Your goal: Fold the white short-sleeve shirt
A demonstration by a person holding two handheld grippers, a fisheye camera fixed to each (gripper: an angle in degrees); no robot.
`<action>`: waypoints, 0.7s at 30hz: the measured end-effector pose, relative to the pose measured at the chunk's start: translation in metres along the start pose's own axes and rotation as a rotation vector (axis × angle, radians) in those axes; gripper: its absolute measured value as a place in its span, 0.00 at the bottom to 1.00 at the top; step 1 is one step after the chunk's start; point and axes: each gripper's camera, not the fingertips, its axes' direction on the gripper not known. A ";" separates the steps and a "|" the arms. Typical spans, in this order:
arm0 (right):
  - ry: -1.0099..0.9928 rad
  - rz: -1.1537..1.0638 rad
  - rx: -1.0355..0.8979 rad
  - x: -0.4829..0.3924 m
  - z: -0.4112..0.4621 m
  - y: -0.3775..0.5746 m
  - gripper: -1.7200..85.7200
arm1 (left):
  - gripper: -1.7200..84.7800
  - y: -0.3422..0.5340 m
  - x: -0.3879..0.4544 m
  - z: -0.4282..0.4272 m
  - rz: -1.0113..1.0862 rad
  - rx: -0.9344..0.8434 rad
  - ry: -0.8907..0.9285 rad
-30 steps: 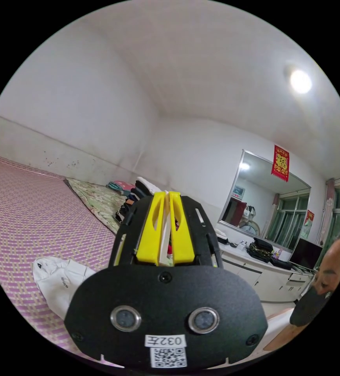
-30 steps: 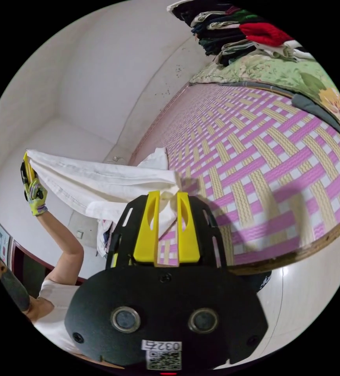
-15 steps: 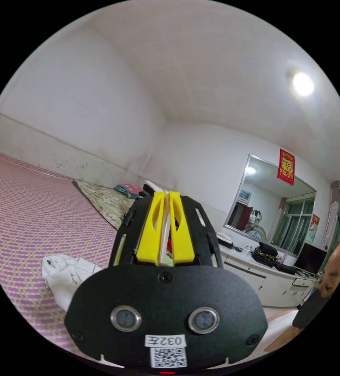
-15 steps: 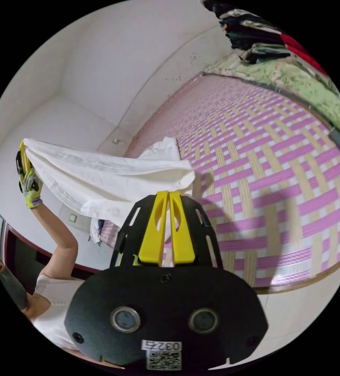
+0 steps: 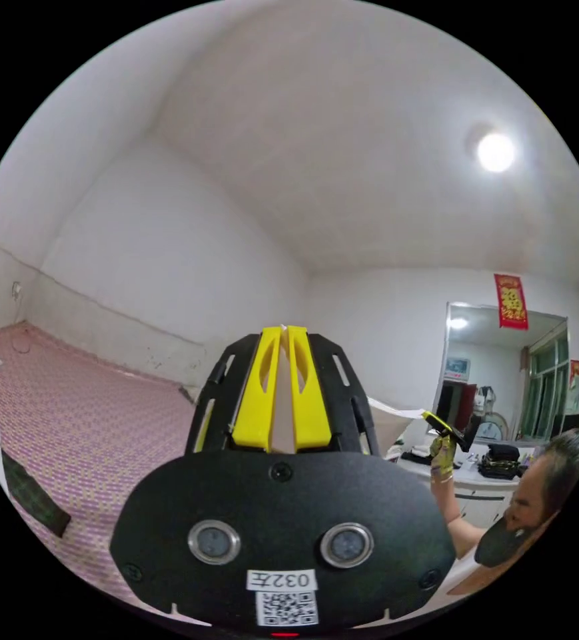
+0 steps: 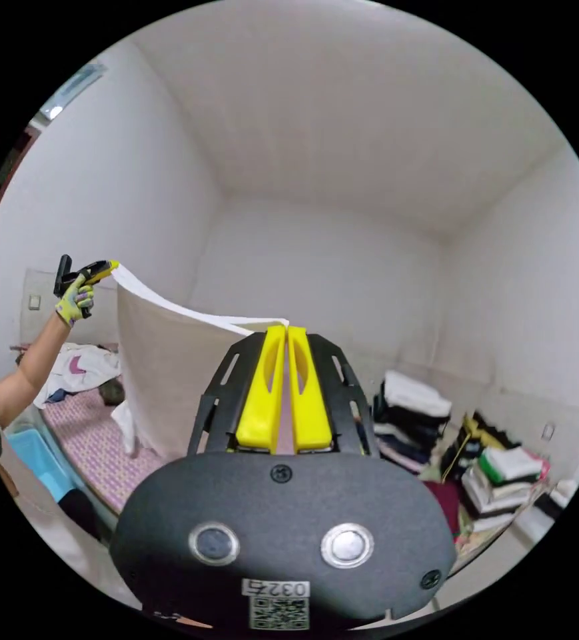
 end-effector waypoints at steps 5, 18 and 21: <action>-0.002 -0.054 0.137 -0.021 -0.064 -0.063 0.01 | 0.00 -0.063 0.039 -0.049 0.057 0.071 0.078; -0.179 0.113 -0.152 0.032 0.077 -0.035 0.01 | 0.00 -0.098 -0.013 0.011 0.059 -0.046 -0.039; -0.235 0.203 -0.347 0.044 0.181 0.007 0.01 | 0.00 -0.078 -0.090 0.073 -0.019 -0.216 -0.174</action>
